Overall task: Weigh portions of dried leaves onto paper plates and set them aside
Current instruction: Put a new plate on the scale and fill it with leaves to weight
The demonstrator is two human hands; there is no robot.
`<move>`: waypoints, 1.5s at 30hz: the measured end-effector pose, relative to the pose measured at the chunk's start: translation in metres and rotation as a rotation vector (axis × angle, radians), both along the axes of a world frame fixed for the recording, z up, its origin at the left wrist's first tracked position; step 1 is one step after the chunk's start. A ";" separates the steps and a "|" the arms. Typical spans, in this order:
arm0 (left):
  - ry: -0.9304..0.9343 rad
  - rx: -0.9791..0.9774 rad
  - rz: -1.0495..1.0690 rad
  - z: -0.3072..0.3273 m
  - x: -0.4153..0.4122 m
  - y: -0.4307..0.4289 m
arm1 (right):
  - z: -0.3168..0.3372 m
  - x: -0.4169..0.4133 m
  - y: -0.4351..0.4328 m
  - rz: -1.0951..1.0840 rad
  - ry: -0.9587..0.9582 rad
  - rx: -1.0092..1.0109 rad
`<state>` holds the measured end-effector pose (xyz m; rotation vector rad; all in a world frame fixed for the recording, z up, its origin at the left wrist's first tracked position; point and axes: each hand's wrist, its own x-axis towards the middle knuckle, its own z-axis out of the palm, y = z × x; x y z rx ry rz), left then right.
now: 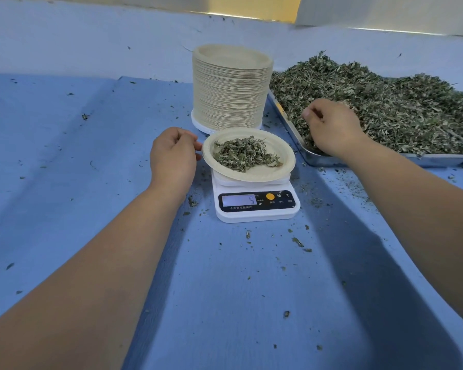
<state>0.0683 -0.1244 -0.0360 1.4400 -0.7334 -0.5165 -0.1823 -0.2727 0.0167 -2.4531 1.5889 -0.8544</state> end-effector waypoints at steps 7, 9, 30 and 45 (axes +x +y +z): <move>-0.002 0.002 -0.009 0.001 0.000 0.001 | -0.005 0.001 0.000 0.021 -0.051 -0.053; -0.003 0.010 -0.009 0.002 0.000 0.002 | -0.006 0.002 0.000 0.021 -0.036 -0.064; -0.010 -0.002 0.004 0.001 0.000 0.000 | 0.034 0.075 0.049 0.181 -0.659 0.066; 0.003 0.006 0.010 0.000 0.000 0.000 | 0.026 0.057 0.051 0.299 -0.267 0.328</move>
